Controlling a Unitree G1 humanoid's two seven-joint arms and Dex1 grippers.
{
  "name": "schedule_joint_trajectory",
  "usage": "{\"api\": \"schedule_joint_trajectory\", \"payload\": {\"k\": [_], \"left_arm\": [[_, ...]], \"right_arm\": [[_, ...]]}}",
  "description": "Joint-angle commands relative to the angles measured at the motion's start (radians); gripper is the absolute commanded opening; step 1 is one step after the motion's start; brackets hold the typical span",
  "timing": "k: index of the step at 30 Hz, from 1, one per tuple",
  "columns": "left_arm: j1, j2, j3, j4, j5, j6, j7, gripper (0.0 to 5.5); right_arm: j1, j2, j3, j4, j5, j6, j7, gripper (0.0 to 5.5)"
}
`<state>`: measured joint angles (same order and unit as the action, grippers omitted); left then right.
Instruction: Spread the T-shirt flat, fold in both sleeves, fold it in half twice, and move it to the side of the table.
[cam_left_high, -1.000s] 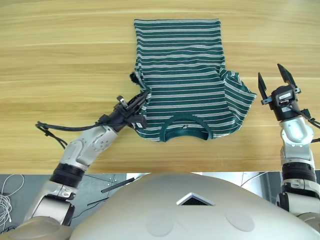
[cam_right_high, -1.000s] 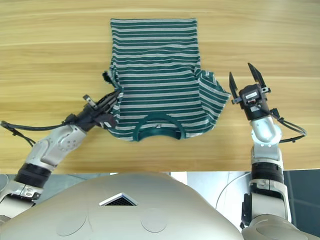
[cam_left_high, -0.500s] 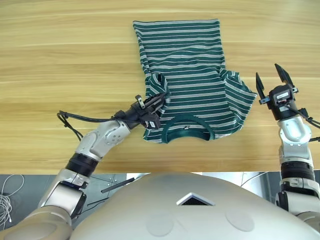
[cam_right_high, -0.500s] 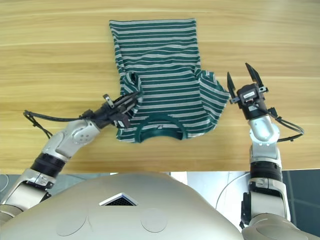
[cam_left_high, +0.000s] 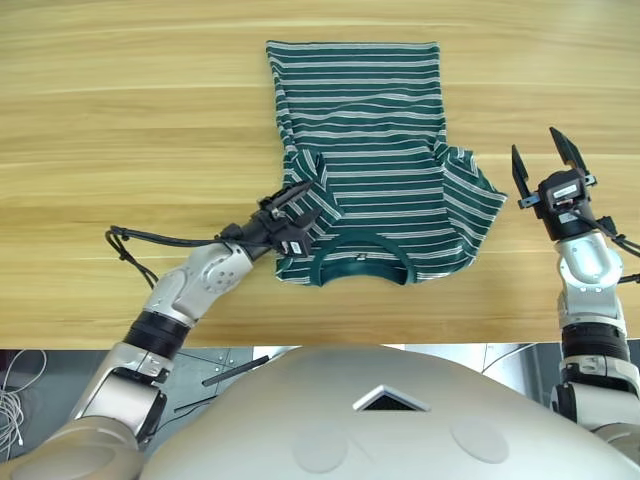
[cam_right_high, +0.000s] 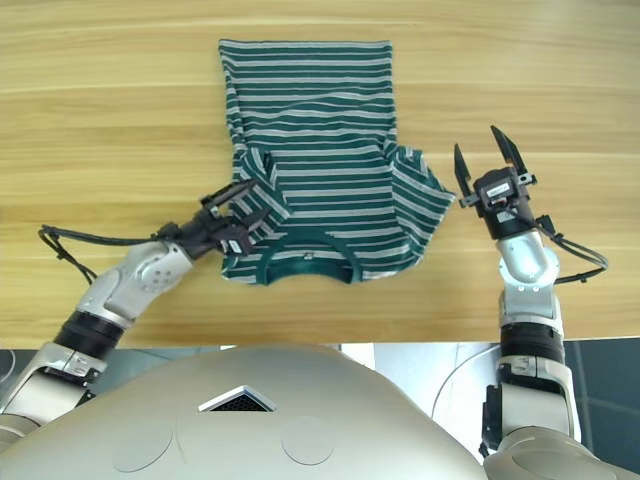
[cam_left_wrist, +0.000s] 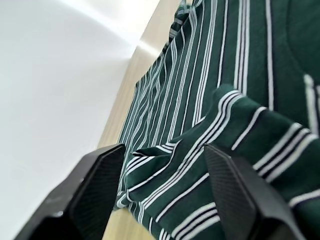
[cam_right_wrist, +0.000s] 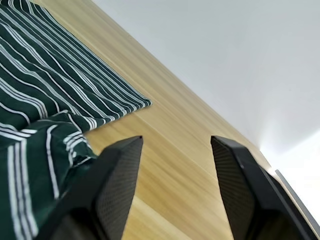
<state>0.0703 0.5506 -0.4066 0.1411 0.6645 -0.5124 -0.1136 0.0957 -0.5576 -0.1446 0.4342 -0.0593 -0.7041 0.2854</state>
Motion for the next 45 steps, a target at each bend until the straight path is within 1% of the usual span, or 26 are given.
{"api": "schedule_joint_trajectory", "payload": {"k": [1, 2, 4, 6, 8, 9, 11, 14, 16, 18, 22, 27, 35, 38, 42, 45], "left_arm": [[0.083, 0.069, 0.029, 0.028, 0.033, 0.073, -0.020, 2.95], [0.091, 0.065, 0.032, 0.013, 0.024, 0.064, -0.016, 2.95], [0.100, 0.049, 0.039, -0.018, 0.005, 0.048, -0.002, 2.95], [0.094, 0.043, 0.052, -0.035, 0.005, 0.045, 0.018, 2.95], [0.093, 0.038, 0.070, -0.065, -0.009, 0.033, 0.032, 2.95], [0.097, 0.034, 0.078, -0.088, -0.024, 0.025, 0.034, 2.95], [0.105, 0.026, 0.087, -0.125, -0.043, 0.015, 0.037, 2.95], [0.112, 0.032, 0.095, -0.154, -0.056, 0.008, 0.026, 2.95], [0.117, 0.031, 0.096, -0.170, -0.061, 0.002, 0.022, 2.95], [0.115, 0.025, 0.098, -0.186, -0.066, -0.003, 0.022, 2.95], [0.110, 0.015, 0.119, -0.211, -0.062, -0.023, 0.053, 2.95], [0.105, -0.016, 0.141, -0.225, -0.065, -0.050, 0.099, 2.95], [0.103, -0.028, 0.145, -0.215, -0.053, -0.055, 0.102, 2.95], [0.100, -0.031, 0.143, -0.212, -0.054, -0.055, 0.098, 2.95], [0.093, -0.034, 0.140, -0.204, -0.055, -0.056, 0.093, 2.95], [0.089, -0.037, 0.136, -0.197, -0.051, -0.055, 0.093, 2.95]], "right_arm": [[0.030, -0.020, 0.028, -0.049, -0.007, -0.023, 0.045, 2.51], [0.041, -0.031, 0.035, -0.062, -0.019, -0.033, 0.054, 2.51], [0.068, -0.076, 0.040, -0.092, -0.152, -0.063, 0.016, 2.51], [0.151, -0.150, -0.010, -0.200, -0.350, -0.058, -0.044, 2.51], [0.297, -0.238, -0.098, -0.319, -0.514, -0.027, -0.061, 2.51], [0.381, -0.267, -0.121, -0.365, -0.551, -0.022, -0.036, 2.51], [0.519, -0.297, -0.128, -0.428, -0.581, -0.008, 0.019, 2.51], [0.615, -0.301, -0.140, -0.529, -0.586, 0.024, 0.056, 2.51], [0.602, -0.294, -0.101, -0.553, -0.589, 0.036, 0.067, 2.51], [0.545, -0.277, -0.041, -0.532, -0.621, 0.052, 0.059, 2.51], [0.375, -0.239, 0.050, -0.445, -0.705, 0.096, -0.032, 2.51], [0.257, -0.241, 0.115, -0.306, -0.769, 0.133, -0.156, 2.51], [0.209, -0.248, 0.211, -0.267, -0.783, 0.166, -0.219, 2.51], [0.216, -0.248, 0.245, -0.297, -0.780, 0.175, -0.211, 2.51], [0.230, -0.258, 0.267, -0.337, -0.774, 0.194, -0.204, 2.51], [0.213, -0.260, 0.288, -0.312, -0.784, 0.203, -0.220, 2.51]]}}
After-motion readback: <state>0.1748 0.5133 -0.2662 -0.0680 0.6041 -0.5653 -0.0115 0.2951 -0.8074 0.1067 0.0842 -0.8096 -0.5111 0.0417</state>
